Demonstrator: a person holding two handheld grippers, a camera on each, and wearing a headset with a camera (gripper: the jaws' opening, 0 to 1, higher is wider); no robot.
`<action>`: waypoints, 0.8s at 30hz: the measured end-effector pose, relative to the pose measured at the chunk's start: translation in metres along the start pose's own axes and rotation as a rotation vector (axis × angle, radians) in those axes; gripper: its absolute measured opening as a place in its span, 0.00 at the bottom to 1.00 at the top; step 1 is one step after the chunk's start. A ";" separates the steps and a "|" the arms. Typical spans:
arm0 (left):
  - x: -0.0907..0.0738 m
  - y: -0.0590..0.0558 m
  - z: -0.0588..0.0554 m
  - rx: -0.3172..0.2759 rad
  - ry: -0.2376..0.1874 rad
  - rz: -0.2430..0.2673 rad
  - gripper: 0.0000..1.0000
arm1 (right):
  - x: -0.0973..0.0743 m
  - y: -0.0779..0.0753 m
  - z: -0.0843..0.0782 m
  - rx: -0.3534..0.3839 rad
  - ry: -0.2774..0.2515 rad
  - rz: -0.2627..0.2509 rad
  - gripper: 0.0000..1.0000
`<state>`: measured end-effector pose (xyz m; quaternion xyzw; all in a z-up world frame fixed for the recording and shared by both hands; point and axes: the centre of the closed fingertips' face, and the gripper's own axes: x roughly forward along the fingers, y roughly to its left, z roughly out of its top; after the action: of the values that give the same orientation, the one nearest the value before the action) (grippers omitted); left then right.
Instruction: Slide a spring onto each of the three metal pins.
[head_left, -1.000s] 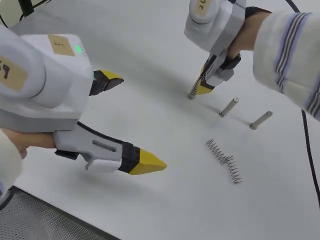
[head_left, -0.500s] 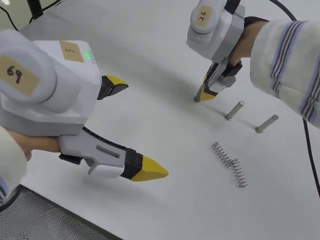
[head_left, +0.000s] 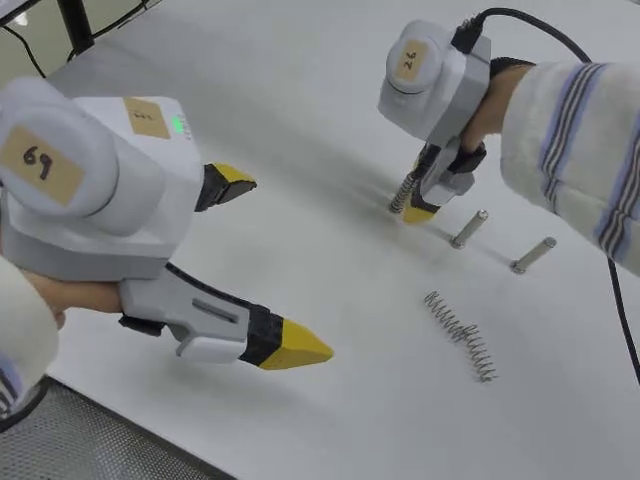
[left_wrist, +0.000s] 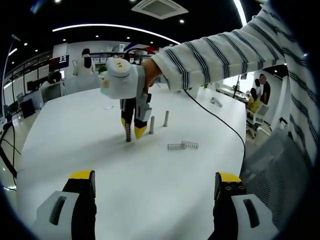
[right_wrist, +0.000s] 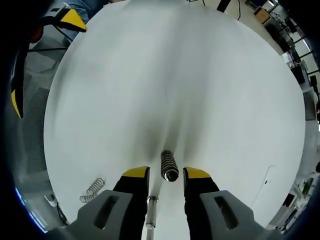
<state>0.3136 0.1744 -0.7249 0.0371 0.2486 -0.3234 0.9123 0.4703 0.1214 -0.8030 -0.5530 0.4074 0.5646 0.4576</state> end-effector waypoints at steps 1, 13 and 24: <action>0.000 0.000 0.000 0.001 0.001 -0.001 0.96 | -0.002 0.001 -0.001 0.001 0.001 -0.001 0.25; -0.003 -0.002 0.000 -0.017 -0.009 -0.011 0.97 | -0.032 0.007 -0.007 0.023 -0.065 -0.023 0.32; -0.006 -0.008 -0.001 -0.009 0.005 -0.028 0.97 | -0.074 0.028 -0.010 0.176 -0.279 -0.061 0.42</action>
<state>0.3049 0.1716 -0.7219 0.0306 0.2528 -0.3349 0.9072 0.4437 0.1000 -0.7314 -0.4390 0.3706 0.5839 0.5735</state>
